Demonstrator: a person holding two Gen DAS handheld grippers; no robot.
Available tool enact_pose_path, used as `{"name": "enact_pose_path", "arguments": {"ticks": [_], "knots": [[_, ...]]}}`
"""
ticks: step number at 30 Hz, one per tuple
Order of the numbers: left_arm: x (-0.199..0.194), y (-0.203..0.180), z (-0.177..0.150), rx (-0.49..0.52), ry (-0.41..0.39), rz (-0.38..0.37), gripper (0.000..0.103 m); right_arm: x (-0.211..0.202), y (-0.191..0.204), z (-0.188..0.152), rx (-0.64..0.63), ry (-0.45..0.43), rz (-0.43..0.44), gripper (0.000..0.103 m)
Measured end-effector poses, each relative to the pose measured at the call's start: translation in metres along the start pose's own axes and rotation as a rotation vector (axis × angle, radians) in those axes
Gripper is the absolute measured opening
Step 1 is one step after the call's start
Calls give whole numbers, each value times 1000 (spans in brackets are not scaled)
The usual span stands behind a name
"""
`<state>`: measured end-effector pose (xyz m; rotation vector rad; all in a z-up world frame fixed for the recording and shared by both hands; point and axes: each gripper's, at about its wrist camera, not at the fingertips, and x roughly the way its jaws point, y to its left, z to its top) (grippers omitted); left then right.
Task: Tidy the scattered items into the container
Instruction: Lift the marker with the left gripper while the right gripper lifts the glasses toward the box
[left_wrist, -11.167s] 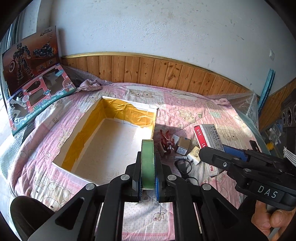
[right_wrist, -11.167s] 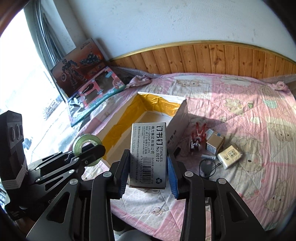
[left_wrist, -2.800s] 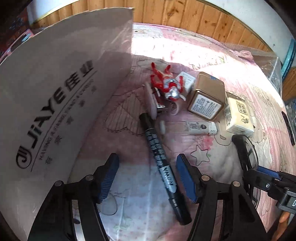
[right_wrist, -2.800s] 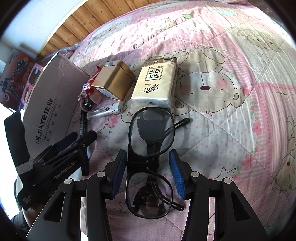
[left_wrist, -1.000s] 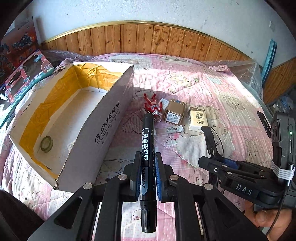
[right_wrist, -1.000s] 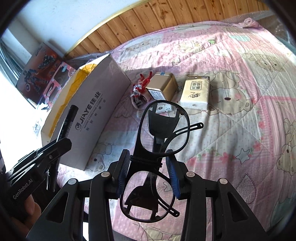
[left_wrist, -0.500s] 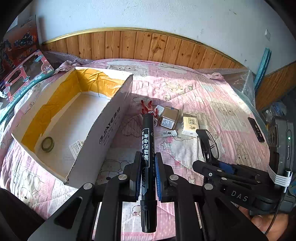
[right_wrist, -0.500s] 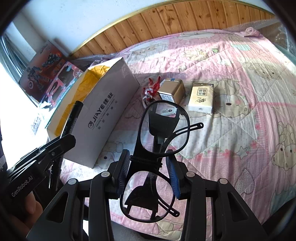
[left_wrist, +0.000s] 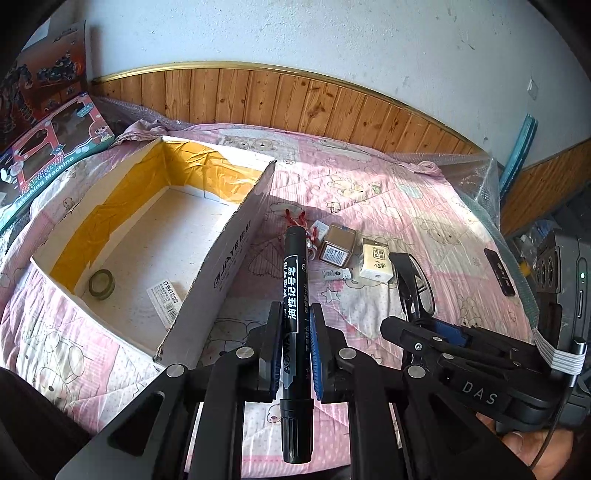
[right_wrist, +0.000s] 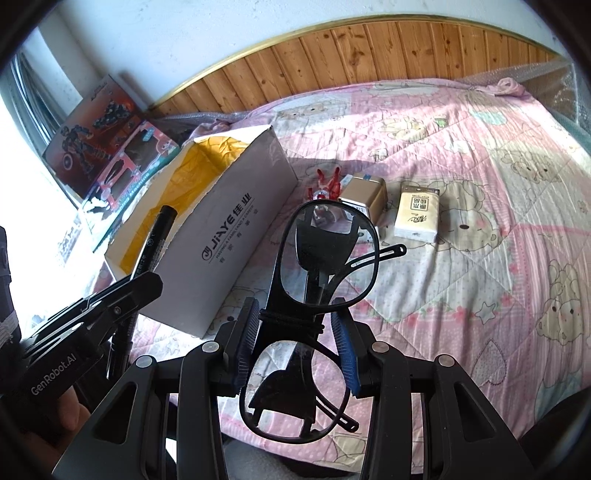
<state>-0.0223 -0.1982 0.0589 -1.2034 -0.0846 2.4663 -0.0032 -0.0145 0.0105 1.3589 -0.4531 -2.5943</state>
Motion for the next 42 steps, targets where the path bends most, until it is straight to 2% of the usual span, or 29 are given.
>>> {"name": "enact_pose_path", "arguments": {"ticks": [26,42], "knots": [[-32,44,10,-77,-67,-47,14,-17,74,23,-104,-43,-1,42],[-46,82,25,-128,-107,-38,14,-16,126,46,-184,-61,21,42]]}}
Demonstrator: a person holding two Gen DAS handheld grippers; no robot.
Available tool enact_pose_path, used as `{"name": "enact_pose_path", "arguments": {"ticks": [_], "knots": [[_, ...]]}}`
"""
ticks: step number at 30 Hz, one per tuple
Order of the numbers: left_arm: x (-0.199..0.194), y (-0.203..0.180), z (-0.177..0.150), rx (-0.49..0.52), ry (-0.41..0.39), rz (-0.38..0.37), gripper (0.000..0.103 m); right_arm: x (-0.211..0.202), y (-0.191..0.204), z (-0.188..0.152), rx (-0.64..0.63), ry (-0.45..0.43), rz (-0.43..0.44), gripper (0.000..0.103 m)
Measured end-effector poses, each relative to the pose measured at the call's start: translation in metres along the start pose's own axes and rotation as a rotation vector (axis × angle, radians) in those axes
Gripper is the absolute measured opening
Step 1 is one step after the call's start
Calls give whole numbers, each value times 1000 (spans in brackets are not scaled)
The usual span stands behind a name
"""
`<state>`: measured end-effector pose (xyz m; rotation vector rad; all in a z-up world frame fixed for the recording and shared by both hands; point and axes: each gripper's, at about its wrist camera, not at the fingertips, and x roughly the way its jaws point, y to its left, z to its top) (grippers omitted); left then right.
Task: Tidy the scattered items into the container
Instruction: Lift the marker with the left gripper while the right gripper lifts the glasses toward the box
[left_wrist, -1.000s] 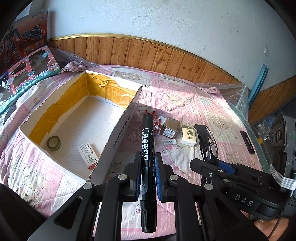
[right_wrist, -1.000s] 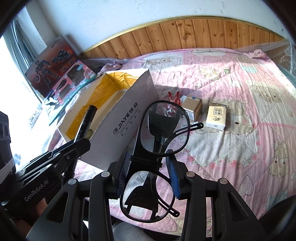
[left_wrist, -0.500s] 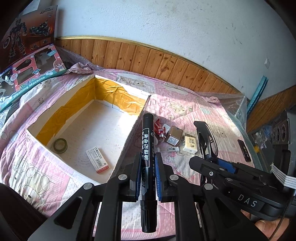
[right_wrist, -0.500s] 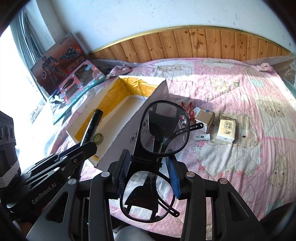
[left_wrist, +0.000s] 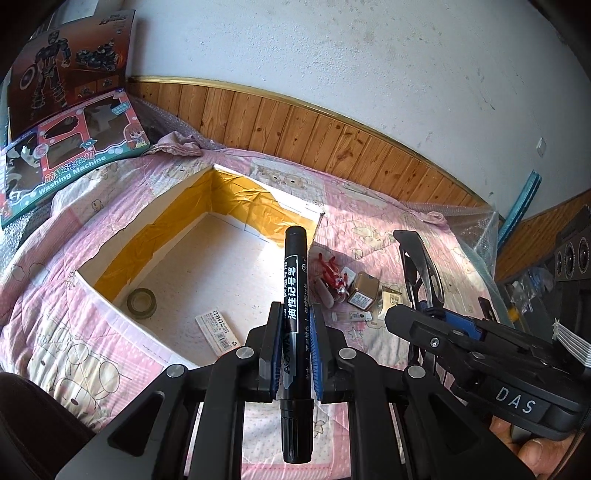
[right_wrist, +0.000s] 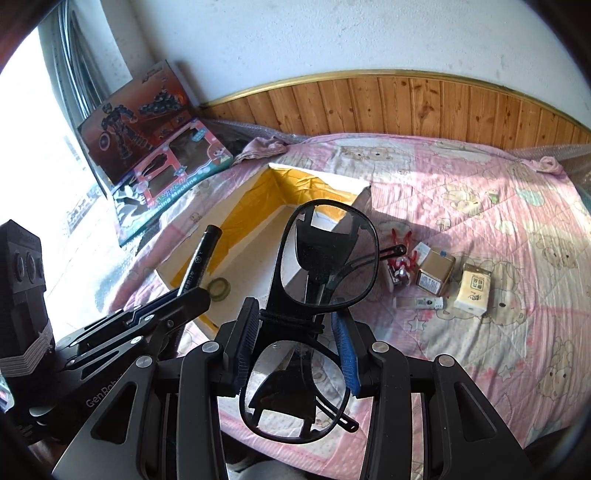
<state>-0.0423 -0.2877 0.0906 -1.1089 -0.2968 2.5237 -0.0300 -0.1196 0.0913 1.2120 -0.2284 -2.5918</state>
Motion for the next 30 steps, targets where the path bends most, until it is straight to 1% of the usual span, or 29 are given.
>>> {"name": "enact_pose_path", "arguments": {"ticks": [7,17,23,30], "knots": [[-3,19,8,-51,1,-21,14,6,20,11,-35,0,15,42],[-10,44,21,-80,-23,-5,14,17,48,28,-84,5,43,42],[-15,64,33,-91,-44,20,14,29,69,37,-120,13,65,42],[-18,92,44,-111,-58,73,14,44,89,45,-162,28,90,42]]}}
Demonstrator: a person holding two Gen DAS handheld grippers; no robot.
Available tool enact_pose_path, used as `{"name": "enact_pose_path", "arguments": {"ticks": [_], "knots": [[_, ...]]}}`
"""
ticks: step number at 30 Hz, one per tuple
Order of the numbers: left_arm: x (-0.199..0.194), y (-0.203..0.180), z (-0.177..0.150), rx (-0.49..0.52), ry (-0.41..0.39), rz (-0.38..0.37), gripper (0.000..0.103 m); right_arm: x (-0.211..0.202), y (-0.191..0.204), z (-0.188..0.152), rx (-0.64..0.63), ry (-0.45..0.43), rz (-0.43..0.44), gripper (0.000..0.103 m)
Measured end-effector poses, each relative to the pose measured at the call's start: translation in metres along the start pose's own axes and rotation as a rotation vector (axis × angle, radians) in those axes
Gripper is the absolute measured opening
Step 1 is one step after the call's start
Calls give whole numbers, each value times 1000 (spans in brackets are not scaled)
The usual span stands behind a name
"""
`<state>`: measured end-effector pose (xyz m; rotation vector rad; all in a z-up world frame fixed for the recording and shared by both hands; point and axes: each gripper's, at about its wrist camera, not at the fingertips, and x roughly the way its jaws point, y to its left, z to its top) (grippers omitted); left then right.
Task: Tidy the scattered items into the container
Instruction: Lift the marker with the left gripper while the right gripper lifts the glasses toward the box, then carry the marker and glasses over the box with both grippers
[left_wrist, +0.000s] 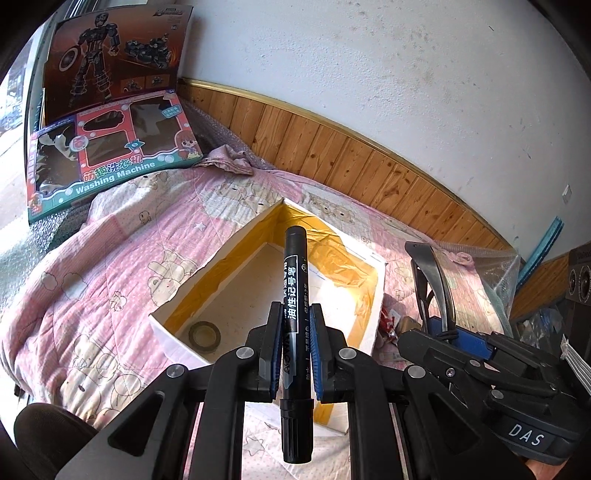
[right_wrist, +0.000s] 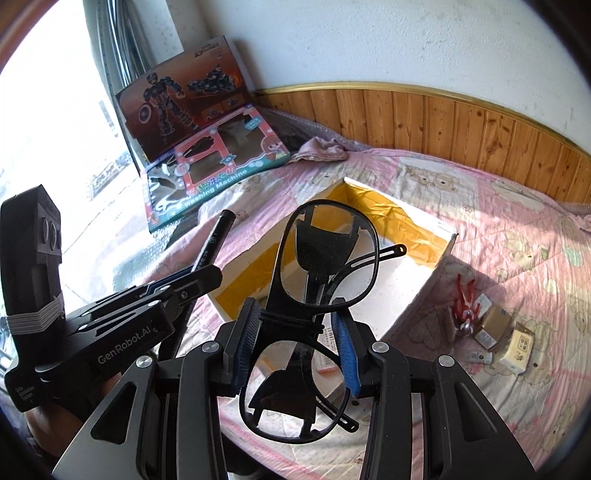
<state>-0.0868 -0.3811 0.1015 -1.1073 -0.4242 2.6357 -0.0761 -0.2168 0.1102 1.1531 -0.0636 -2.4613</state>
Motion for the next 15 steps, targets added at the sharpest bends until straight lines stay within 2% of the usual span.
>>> {"name": "enact_pose_path", "arguments": {"ticks": [3,10,15], "knots": [[2,7,6,3,-3,21,14,8,5,4,-13,6,9,42],[14,10,20,81,-22,105,14,27,8,11,-45,31,9,42],[29,8,26,118,-5,119,14,41,1,16,-56,53,-11,42]]}}
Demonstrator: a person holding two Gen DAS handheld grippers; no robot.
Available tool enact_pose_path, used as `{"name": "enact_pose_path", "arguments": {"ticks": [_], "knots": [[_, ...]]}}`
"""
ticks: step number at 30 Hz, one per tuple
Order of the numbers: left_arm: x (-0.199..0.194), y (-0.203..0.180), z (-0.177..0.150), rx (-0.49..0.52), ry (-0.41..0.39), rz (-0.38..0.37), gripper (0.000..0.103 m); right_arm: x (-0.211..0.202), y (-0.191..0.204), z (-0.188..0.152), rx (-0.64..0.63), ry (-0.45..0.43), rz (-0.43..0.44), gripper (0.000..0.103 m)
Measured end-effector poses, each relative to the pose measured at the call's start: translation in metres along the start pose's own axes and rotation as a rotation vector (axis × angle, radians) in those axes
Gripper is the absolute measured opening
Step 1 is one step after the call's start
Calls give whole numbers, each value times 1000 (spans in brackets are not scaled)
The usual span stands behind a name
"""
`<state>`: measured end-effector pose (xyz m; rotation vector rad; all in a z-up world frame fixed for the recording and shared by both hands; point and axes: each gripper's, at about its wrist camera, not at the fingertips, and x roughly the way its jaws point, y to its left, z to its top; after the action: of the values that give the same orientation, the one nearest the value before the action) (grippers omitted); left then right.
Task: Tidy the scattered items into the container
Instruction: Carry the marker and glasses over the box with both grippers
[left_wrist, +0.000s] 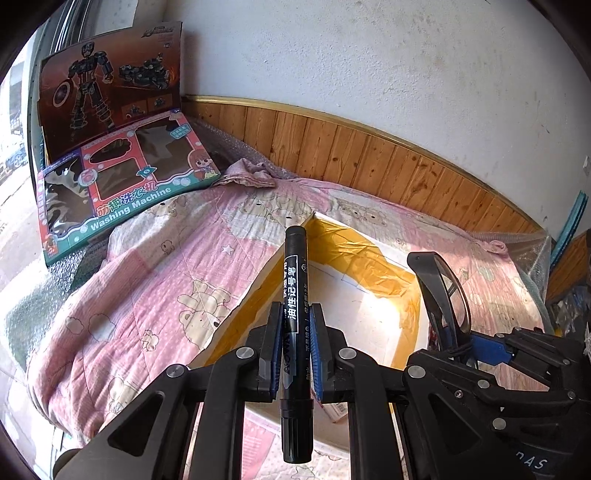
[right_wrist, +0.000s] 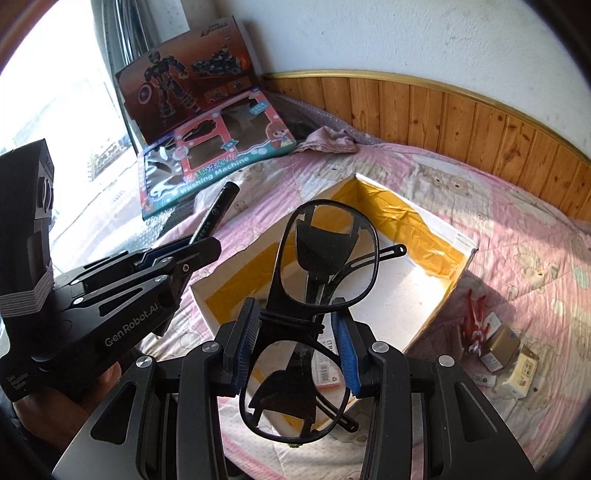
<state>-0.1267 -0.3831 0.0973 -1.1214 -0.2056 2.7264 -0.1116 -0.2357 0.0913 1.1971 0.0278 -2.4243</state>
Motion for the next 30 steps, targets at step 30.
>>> {"name": "enact_pose_path", "arguments": {"ticks": [30], "knots": [[89,-31,-16,128,258,-54,14,69,-48,12,13,138,-30,42]]}}
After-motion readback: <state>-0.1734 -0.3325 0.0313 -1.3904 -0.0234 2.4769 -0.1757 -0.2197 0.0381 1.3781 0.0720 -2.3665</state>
